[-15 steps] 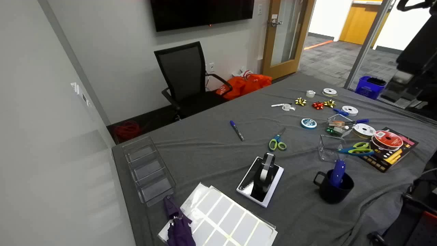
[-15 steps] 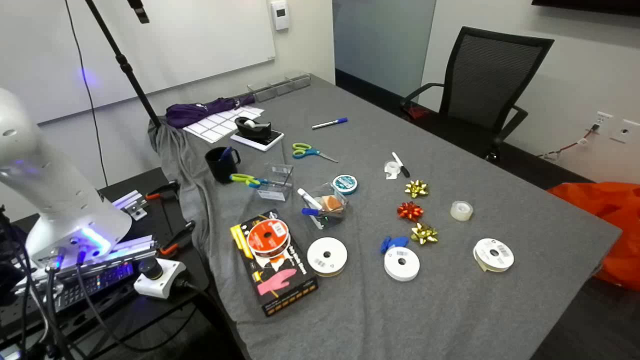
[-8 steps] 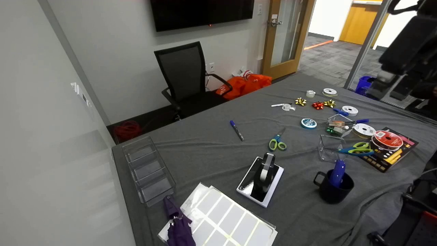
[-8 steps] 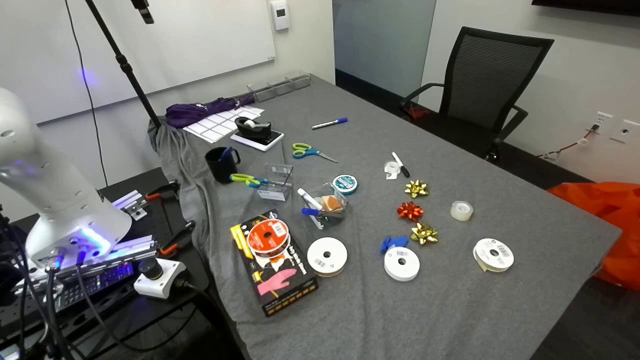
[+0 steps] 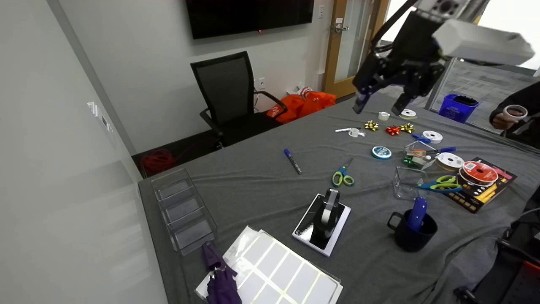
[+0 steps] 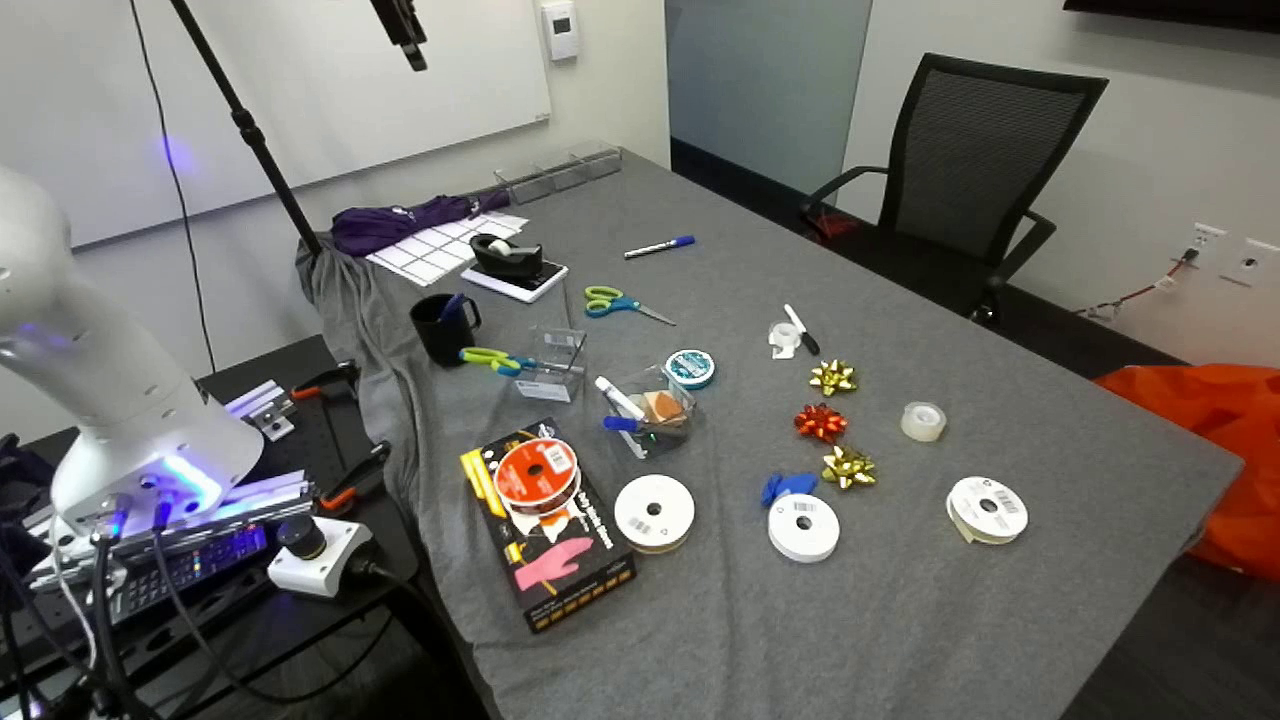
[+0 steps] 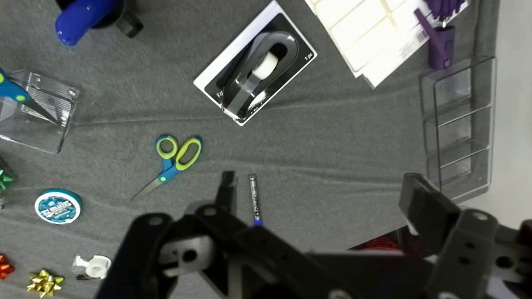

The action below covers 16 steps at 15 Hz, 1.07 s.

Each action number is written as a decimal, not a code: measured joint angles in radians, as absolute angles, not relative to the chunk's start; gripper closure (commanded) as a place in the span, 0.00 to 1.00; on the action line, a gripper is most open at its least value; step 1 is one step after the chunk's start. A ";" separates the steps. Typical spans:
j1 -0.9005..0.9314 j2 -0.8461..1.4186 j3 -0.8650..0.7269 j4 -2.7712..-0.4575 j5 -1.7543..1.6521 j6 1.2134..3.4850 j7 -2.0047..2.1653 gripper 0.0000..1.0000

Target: Put the blue marker in the container in the middle.

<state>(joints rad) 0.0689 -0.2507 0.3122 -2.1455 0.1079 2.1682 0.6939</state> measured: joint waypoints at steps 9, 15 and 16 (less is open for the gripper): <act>0.115 0.238 0.213 -1.744 -0.038 2.067 0.611 0.00; 0.150 0.388 0.153 -1.546 -0.112 1.987 0.531 0.00; 0.152 0.388 0.153 -1.544 -0.112 1.985 0.531 0.00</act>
